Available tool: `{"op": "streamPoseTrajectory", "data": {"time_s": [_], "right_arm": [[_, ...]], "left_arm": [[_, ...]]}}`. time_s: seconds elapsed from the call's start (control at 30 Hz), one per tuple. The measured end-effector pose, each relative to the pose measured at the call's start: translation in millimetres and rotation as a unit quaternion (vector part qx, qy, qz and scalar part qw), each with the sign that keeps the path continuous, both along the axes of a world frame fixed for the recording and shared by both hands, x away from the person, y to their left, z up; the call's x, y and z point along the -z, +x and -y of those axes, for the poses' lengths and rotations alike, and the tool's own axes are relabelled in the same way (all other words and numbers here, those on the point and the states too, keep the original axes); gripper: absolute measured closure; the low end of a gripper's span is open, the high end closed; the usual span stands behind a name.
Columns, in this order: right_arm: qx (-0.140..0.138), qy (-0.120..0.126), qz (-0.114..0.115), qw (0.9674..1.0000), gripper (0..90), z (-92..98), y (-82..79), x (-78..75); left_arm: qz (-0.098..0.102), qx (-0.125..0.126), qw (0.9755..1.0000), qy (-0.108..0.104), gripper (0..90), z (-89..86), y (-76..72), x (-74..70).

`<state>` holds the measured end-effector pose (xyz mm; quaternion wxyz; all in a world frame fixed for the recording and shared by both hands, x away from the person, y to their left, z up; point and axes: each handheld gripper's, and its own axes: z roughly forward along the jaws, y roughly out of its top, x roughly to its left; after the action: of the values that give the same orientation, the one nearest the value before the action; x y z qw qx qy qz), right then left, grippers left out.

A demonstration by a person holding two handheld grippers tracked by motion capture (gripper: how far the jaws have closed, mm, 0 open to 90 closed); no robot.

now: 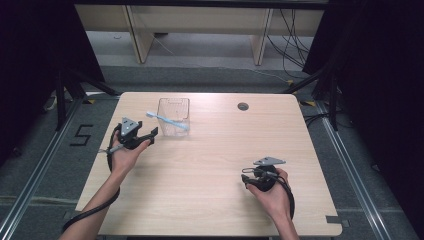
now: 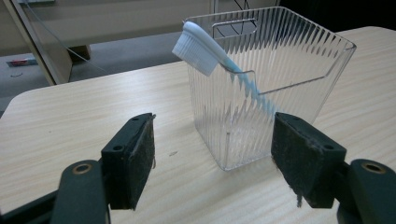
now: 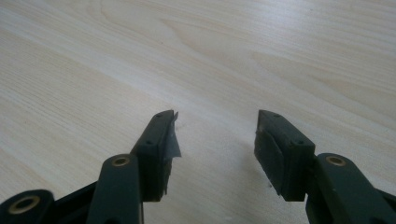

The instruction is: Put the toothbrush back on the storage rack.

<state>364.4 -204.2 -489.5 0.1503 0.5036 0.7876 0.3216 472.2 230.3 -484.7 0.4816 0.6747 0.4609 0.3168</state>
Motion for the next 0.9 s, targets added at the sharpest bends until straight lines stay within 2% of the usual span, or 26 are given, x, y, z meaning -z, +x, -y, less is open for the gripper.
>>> {"op": "streamPoseTrajectory", "data": {"time_s": [0.17, 0.2, 0.27, 0.37, 0.4, 0.6, 0.7, 0.9], "right_arm": [[-0.003, 0.003, 0.0, 1.0, 48.5, 0.7, 0.3, -0.3], [-0.008, -0.005, 0.008, 0.9999, 48.5, 1.9, 0.9, -0.6], [0.001, 0.002, -0.001, 1.0, 48.5, 0.7, -0.4, -0.9], [0.007, 0.004, 0.001, 1.0, 48.5, 0.3, -0.4, -0.7], [0.006, -0.001, 0.002, 1.0, 48.5, 1.0, -0.2, -0.6], [0.003, 0.004, 0.0, 1.0, 48.5, 0.4, -0.5, -1.0], [-0.011, -0.003, 0.007, 0.9999, 48.4, 1.5, 1.3, -0.2], [0.0, 0.002, -0.001, 1.0, 48.5, 1.1, 0.1, -0.2]], "left_arm": [[0.0, 0.0, 1.0, 0.003, 31.1, -2.1, -4.4, 0.9], [-0.001, 0.0, 1.0, 0.004, 31.1, -3.3, -6.7, 1.6], [-0.005, -0.001, 1.0, 0.007, 31.2, -4.4, -10.4, 1.4], [-0.007, 0.002, 0.9999, 0.009, 31.3, -6.1, -16.2, 1.8], [-0.008, 0.002, 0.9999, 0.009, 31.4, -6.9, -18.2, 2.0], [-0.017, 0.004, 0.9998, 0.007, 31.4, -9.4, -29.4, 3.6], [-0.017, 0.008, 0.9998, 0.001, 31.1, -10.2, -38.9, 4.6], [-0.014, 0.014, 0.9998, -0.001, 30.6, -9.7, -52.5, 6.3]]}}
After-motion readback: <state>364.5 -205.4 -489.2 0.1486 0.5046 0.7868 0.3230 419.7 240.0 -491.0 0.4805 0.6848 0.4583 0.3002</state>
